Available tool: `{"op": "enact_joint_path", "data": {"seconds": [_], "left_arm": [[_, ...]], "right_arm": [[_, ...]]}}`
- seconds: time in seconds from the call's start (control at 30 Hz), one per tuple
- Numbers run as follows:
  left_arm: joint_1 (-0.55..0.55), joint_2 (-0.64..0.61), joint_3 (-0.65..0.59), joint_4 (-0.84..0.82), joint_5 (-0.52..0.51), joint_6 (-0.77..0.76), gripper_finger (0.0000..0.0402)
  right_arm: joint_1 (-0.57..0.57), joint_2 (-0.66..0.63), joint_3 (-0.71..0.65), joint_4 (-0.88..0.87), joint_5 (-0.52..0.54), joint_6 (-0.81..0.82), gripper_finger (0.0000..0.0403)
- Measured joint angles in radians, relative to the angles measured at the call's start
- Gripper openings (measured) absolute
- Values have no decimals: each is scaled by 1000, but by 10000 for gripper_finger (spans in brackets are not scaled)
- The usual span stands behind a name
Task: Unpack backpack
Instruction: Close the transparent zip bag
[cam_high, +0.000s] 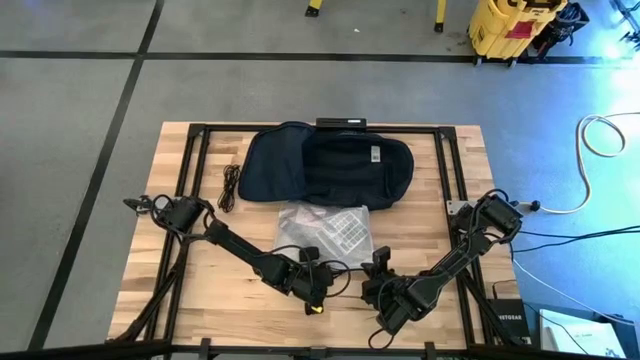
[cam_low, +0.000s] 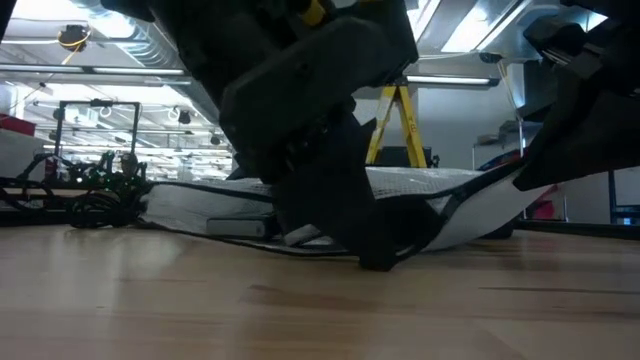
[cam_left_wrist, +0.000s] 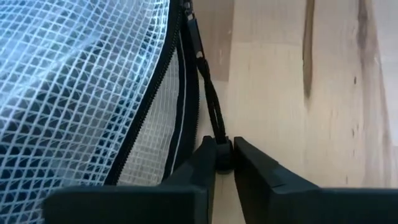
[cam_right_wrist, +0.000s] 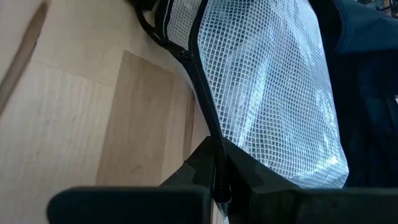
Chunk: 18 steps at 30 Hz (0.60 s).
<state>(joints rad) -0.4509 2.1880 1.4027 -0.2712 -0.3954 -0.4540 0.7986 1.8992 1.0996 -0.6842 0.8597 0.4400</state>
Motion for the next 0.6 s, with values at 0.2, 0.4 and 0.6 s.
{"op": "enact_joint_path", "data": {"seconds": [0.2,0.4,0.6], "left_arm": [[-11,-4,0,3,11,16,0],[-13,-15,-1,-34,16,10,1],[-25,-43,-3,-108,15,2,1]], "right_arm": [[0,0,0,-1,-1,0,0],[0,0,0,-4,-7,0,0],[0,0,0,-6,-8,0,0]]}}
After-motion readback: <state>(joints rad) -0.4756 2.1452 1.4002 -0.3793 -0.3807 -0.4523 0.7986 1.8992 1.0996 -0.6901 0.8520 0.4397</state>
